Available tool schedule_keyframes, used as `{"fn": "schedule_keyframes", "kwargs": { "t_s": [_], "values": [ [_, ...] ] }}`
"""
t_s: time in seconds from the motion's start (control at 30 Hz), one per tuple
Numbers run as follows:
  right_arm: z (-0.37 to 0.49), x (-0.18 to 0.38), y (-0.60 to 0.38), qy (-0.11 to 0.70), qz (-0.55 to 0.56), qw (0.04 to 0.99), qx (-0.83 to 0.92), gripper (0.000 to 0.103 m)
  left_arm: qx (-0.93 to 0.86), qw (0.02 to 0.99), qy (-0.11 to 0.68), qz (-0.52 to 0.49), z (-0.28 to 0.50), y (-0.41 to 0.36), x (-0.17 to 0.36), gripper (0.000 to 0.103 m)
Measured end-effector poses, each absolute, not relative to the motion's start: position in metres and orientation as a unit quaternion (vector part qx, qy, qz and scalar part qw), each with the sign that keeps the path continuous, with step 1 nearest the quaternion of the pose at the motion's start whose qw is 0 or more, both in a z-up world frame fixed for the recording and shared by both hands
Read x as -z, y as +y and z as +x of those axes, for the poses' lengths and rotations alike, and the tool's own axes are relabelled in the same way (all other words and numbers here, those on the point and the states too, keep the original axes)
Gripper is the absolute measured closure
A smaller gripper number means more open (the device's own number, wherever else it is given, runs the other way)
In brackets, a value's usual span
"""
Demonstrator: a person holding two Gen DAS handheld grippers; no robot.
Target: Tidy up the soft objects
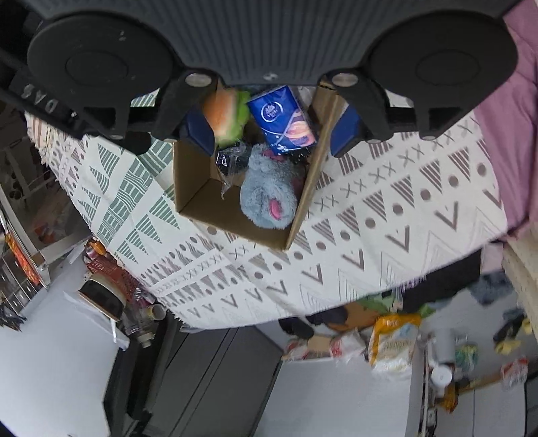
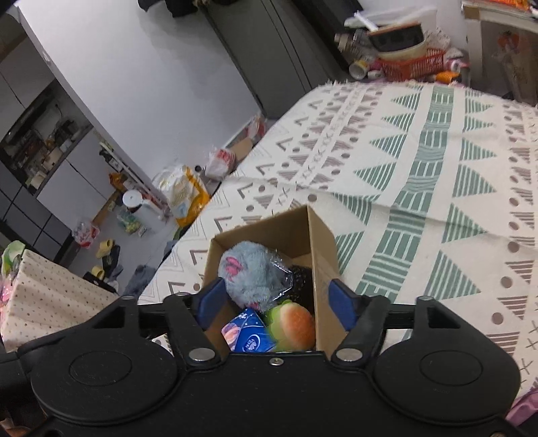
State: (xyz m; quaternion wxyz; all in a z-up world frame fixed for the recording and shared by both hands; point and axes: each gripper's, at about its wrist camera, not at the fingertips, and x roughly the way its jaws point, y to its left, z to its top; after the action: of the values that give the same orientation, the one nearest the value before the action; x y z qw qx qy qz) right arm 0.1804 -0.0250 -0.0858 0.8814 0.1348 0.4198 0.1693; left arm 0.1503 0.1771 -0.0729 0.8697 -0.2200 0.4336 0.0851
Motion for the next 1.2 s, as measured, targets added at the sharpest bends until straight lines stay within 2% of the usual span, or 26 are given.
{"fn": "schedule_keyframes", "kwargs": {
  "t_s": [0.17,0.3,0.47,0.57,0.63,1.2],
  "values": [
    [0.165,0.072,-0.036,0.411,0.132,0.887,-0.164,0.022,-0.075,0.876,0.425,-0.215,0.138,0.173,0.059,0.026],
    [0.151,0.062,-0.048,0.404,0.132,0.891,-0.16,0.014,-0.071,0.883,0.417,-0.205,0.126,0.168,0.046,0.02],
    [0.133,0.049,-0.066,0.395,0.134,0.896,-0.152,0.006,-0.059,0.888,0.413,-0.193,0.111,0.157,0.03,0.016],
    [0.122,0.042,-0.077,0.388,0.132,0.9,-0.148,0.005,-0.05,0.891,0.41,-0.189,0.102,0.15,0.023,0.014],
    [0.114,0.036,-0.084,0.383,0.132,0.903,-0.146,0.0,-0.044,0.894,0.407,-0.184,0.094,0.144,0.017,0.013],
    [0.057,-0.005,-0.132,0.347,0.111,0.924,-0.12,0.0,-0.02,0.911,0.389,-0.138,0.033,0.105,-0.03,0.009]
  ]
}}
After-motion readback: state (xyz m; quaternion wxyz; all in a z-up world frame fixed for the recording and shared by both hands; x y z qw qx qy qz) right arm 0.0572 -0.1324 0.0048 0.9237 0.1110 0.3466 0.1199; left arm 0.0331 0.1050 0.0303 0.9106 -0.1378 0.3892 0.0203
